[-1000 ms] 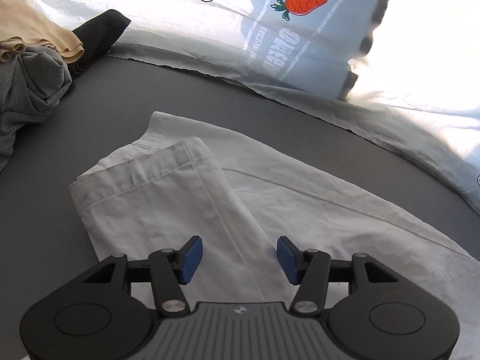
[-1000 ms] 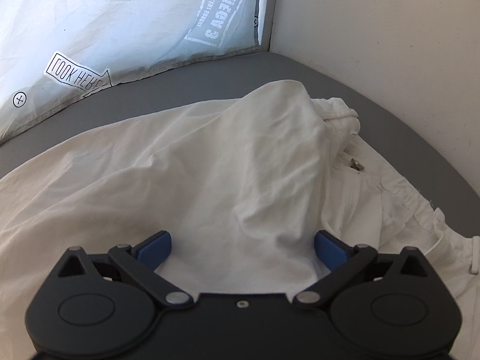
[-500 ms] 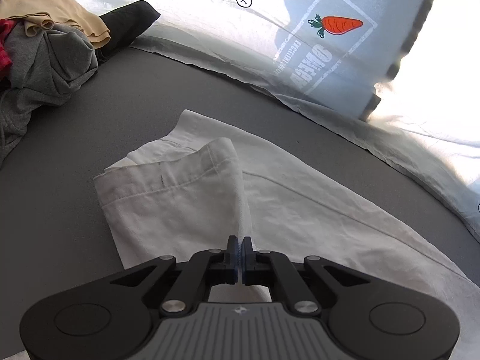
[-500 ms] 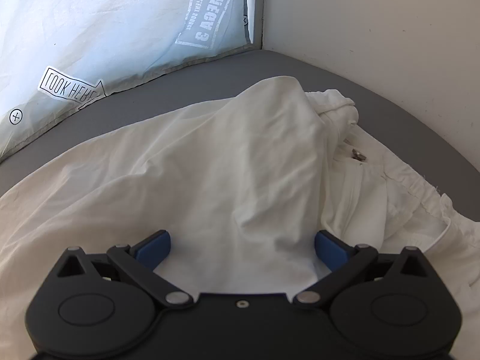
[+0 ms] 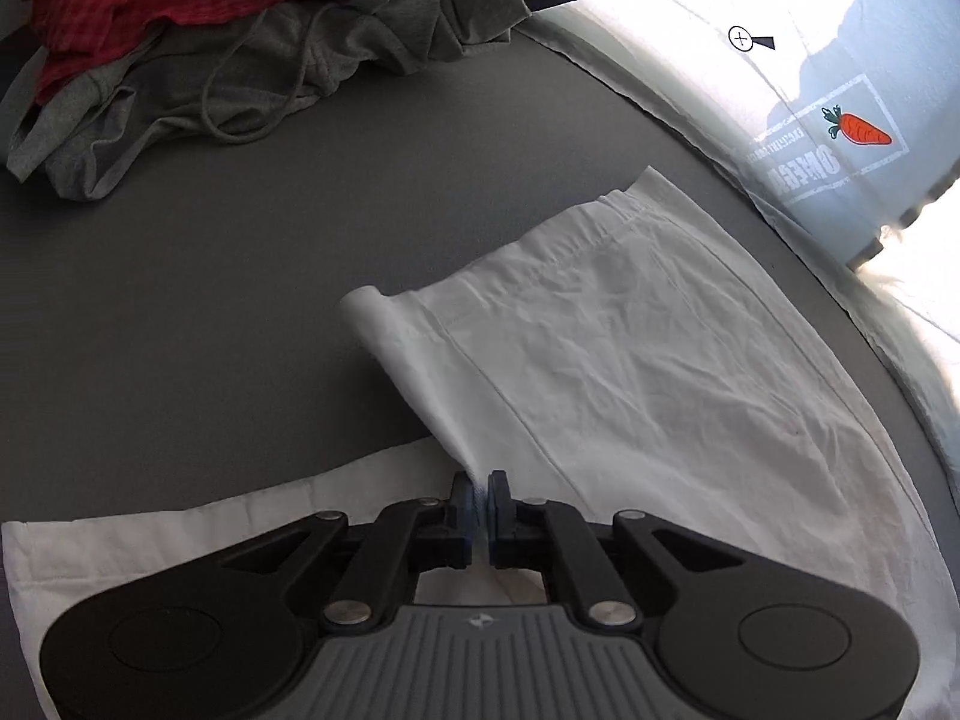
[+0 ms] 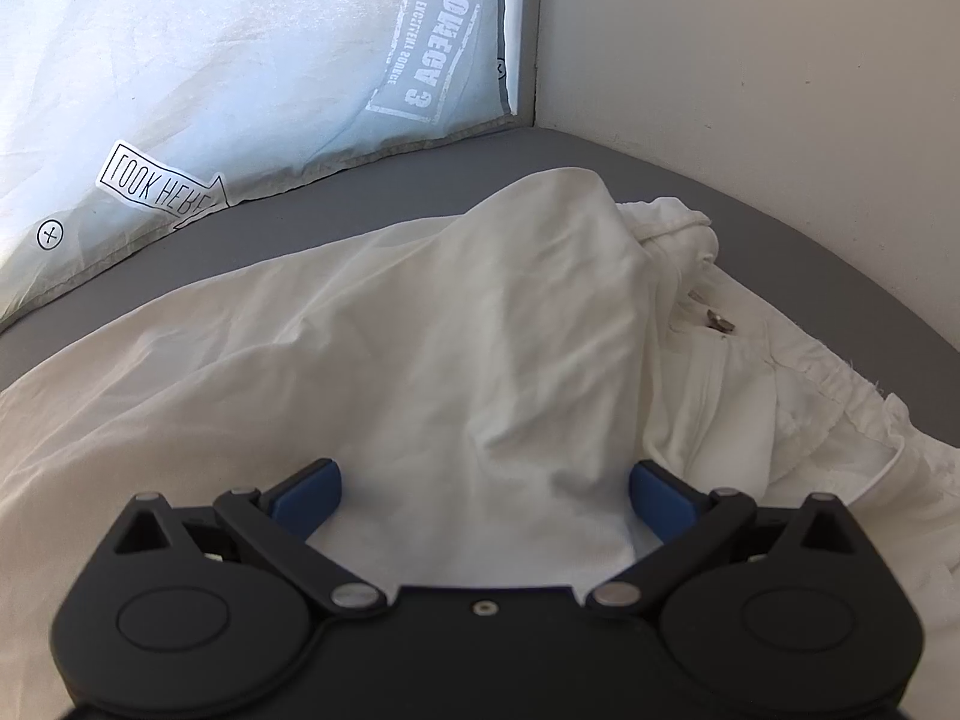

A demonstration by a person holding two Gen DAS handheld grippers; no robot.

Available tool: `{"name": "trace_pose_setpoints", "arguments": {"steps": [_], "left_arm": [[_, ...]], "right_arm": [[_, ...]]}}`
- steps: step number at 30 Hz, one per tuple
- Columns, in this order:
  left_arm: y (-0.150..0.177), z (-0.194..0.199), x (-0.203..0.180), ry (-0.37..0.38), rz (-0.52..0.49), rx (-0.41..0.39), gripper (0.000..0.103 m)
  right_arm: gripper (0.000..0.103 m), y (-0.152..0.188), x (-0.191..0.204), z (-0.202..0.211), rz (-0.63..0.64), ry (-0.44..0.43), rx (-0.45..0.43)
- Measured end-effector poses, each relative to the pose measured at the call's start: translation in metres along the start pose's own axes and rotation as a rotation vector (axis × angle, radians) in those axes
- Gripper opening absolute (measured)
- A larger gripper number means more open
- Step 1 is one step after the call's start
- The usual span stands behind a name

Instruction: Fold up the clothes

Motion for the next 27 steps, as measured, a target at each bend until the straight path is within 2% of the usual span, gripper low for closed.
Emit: {"name": "trace_pose_setpoints", "arguments": {"steps": [3,5,7,9,11,13,15,18,24,27], "left_arm": [[-0.010,0.009,0.019,-0.046,0.045,-0.009,0.009],[-0.024,0.015,0.033,-0.087,0.053,-0.054,0.008],[-0.043,0.015,0.041,-0.074,0.049,-0.094,0.008],[-0.061,0.009,0.038,-0.026,0.057,-0.103,0.010],[-0.077,0.001,0.028,0.000,0.039,-0.108,0.021],[-0.090,-0.011,0.014,-0.008,-0.013,-0.118,0.026],[-0.100,-0.027,-0.002,-0.023,-0.066,-0.112,0.027],[-0.114,-0.051,-0.021,-0.041,-0.103,-0.093,0.030],[-0.143,-0.092,-0.061,-0.085,-0.190,-0.109,0.032],[-0.153,-0.105,-0.076,-0.063,-0.212,-0.106,0.036]], "right_arm": [[0.103,0.000,0.001,0.001,0.007,-0.005,-0.011],[0.103,0.000,0.002,0.002,0.008,-0.005,-0.015],[0.103,-0.001,0.002,0.002,0.009,-0.002,-0.016],[0.103,-0.002,0.004,0.002,0.013,0.002,-0.008],[0.103,-0.004,0.005,0.002,0.027,0.003,0.011],[0.103,-0.009,0.007,0.002,0.069,-0.002,0.041],[0.103,-0.016,0.006,0.003,0.107,0.015,0.042],[0.103,-0.038,-0.003,0.008,0.122,0.044,-0.014],[0.103,-0.093,-0.042,-0.005,0.035,0.138,-0.084],[0.103,-0.115,-0.056,-0.026,0.034,0.155,-0.074]]}}
Point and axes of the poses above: each gripper's, at about its wrist camera, not at the fingertips, and z roughly against the way its jaws point, x to its left, y to its underside, the point moved 9 cm from there along -z, roughly the way its jaws point, and after that the axes turned 5 degrees about -y, right-handed, at the moved point
